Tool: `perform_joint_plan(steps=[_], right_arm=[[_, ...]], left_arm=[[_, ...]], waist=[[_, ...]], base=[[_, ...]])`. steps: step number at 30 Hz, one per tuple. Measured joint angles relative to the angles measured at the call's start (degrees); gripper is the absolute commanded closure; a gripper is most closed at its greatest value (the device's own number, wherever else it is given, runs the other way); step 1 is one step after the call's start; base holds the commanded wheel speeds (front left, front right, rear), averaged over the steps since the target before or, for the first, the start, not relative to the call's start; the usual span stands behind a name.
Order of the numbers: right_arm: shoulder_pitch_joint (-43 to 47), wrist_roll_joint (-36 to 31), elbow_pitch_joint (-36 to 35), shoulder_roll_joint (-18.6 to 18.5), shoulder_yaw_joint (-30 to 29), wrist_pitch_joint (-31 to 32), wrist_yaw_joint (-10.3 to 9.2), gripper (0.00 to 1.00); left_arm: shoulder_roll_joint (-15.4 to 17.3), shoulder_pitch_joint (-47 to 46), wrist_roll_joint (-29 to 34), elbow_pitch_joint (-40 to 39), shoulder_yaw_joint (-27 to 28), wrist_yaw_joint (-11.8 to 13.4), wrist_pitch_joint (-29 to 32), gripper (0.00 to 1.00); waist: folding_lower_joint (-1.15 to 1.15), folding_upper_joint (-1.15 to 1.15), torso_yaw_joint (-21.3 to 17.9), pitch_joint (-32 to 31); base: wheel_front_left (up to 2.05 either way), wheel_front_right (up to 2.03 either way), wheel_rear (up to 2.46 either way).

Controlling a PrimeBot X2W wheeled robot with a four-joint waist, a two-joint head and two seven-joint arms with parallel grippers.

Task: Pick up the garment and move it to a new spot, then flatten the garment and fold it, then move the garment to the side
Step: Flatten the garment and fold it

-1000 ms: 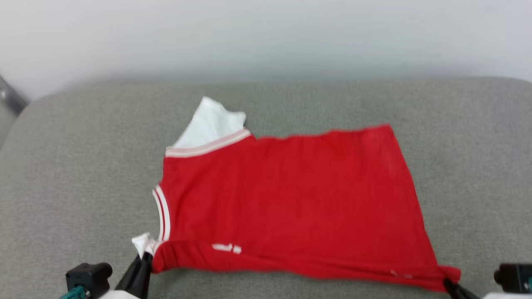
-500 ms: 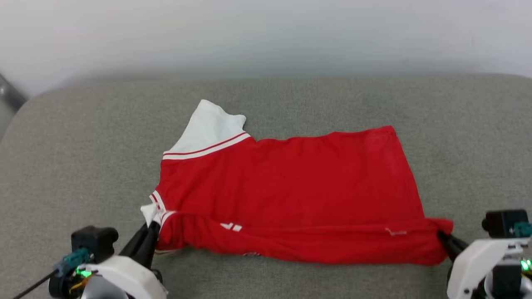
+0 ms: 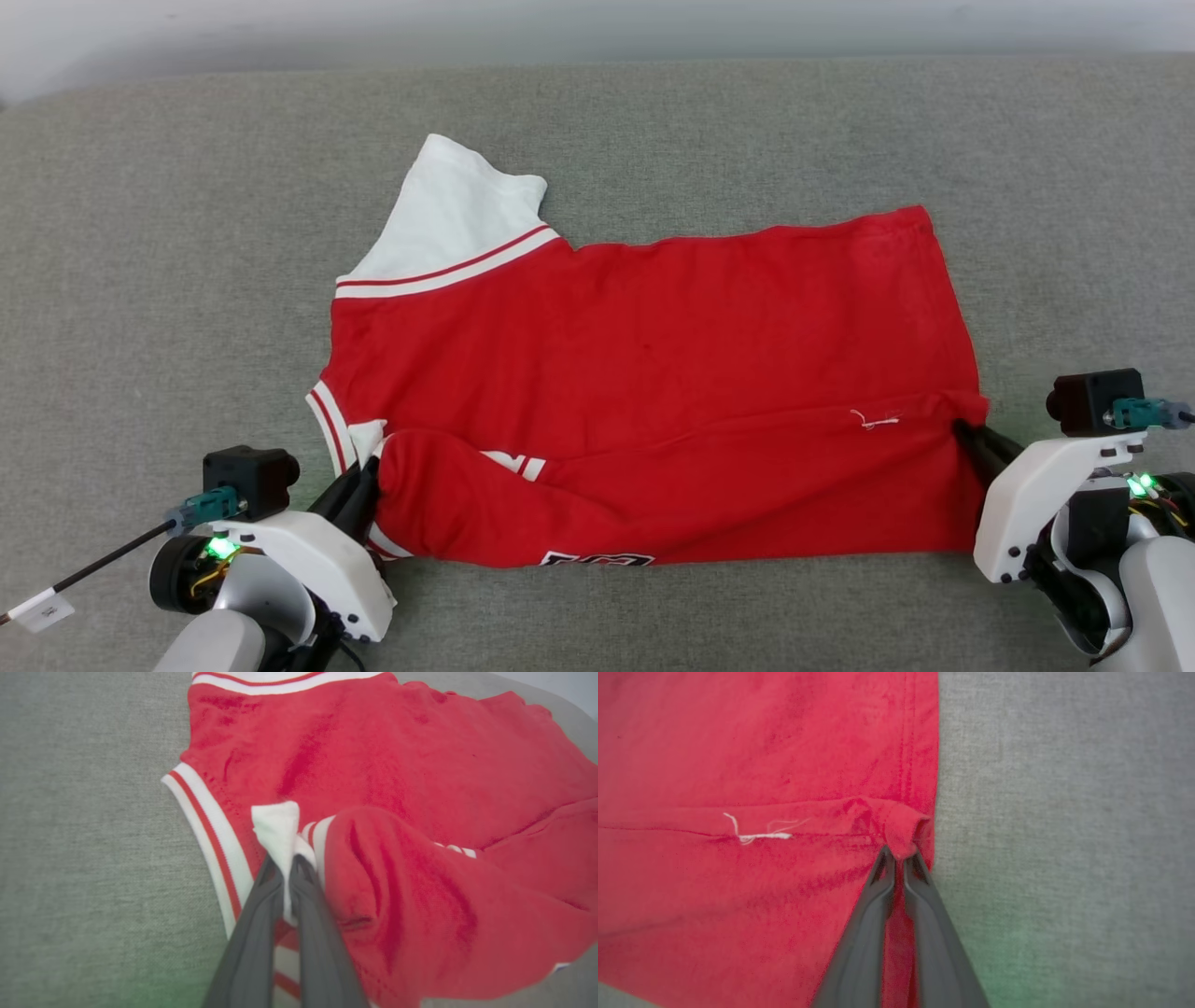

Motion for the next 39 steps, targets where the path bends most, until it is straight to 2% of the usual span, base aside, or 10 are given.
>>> perform_joint_plan(steps=[1, 2, 6, 11, 16, 22, 31, 35, 39], right_arm=[[-0.2, 0.3, 0.6, -0.1, 0.3, -1.1, 0.0, 0.0], [-0.4, 0.6, 1.2, -0.1, 0.5, -2.0, 0.0, 0.0], [0.7, 1.5, 1.8, -0.2, 0.6, -7.2, 0.0, 0.0], [4.7, 1.0, -1.7, 0.2, -0.9, -14.4, -0.01, 0.0], [9.1, -3.1, -7.9, 2.7, -4.4, -19.8, -0.01, 0.0], [14.2, -7.2, -15.7, 6.3, -7.5, -20.5, -0.01, 0.0], [19.2, -9.9, -26.1, 8.9, -7.3, -18.5, -0.01, 0.0], [19.4, -10.1, -28.2, 9.8, -6.8, -17.8, -0.01, 0.0], [19.2, -9.9, -28.8, 10.5, -6.4, -17.8, -0.01, 0.0]], left_arm=[[-0.3, -0.4, -0.1, 0.7, 0.0, -0.1, -0.4, 0.09], [-0.6, -0.7, -0.2, 1.3, 0.0, -0.4, -0.7, 0.0], [-1.3, -1.1, -1.0, 3.7, 0.4, -0.6, -2.1, 0.0], [-0.8, -0.6, -2.3, 4.5, 1.8, -0.4, -2.3, 0.0], [1.2, 1.3, -3.7, 2.1, 4.0, 2.0, -0.5, 0.0], [4.8, 3.1, -7.3, -2.5, 5.8, 4.3, 8.2, 0.0], [11.9, 5.1, -13.4, -13.4, 5.0, 6.9, 27.5, 0.0], [13.3, 6.8, -15.3, -15.4, 4.7, 9.1, 32.6, 0.0], [13.1, 7.2, -16.0, -14.4, 4.1, 10.1, 34.3, 0.0]], waist=[[0.0, 0.0, 0.2, 0.1], [0.0, 0.0, 0.3, 0.0], [0.0, 0.0, 0.7, -1.4], [0.0, 0.0, 0.7, -4.6], [-0.01, 0.0, 0.0, -8.1], [-0.01, 0.0, -1.4, -10.8], [-0.02, 0.0, -3.7, -10.2], [-0.02, 0.0, -4.8, -8.3], [-0.01, 0.0, -5.7, -5.5]], base=[[0.0, 0.0, 0.0], [0.0, 0.0, 0.0], [0.0, 0.0, 0.0], [0.0, 0.0, 0.0], [0.0, 0.0, 0.0], [0.0, 0.0, 0.0], [0.0, 0.0, 0.0], [0.0, 0.0, 0.0], [0.0, 0.0, 0.0]])
